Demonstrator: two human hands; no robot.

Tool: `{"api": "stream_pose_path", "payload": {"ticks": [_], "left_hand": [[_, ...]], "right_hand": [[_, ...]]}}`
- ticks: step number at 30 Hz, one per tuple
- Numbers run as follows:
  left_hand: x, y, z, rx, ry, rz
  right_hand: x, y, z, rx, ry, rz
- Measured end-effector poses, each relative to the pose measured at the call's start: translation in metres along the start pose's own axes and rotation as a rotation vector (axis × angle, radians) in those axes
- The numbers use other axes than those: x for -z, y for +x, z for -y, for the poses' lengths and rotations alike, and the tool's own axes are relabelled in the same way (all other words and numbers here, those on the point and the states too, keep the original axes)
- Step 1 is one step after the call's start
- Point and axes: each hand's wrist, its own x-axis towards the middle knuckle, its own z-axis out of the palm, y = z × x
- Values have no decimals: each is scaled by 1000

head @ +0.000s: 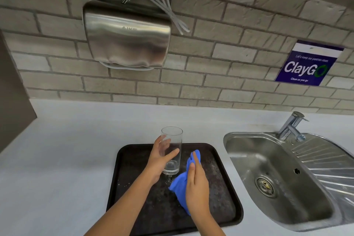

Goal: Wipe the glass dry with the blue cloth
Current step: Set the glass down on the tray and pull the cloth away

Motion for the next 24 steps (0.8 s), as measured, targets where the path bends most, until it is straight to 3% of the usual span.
{"api": "stream_pose_path", "payload": {"ticks": [8, 15, 21, 24], "left_hand": [[4, -3, 17, -18, 125, 41], [3, -11, 11, -45, 165, 58], [17, -32, -3, 65, 13, 12], [45, -49, -10, 120, -46, -86]], "right_hand": [[-13, -19, -1, 37, -4, 26], [-28, -35, -1, 140, -202, -2], [-51, -47, 14, 108, -153, 35], [-66, -55, 20, 176, -184, 164]]}}
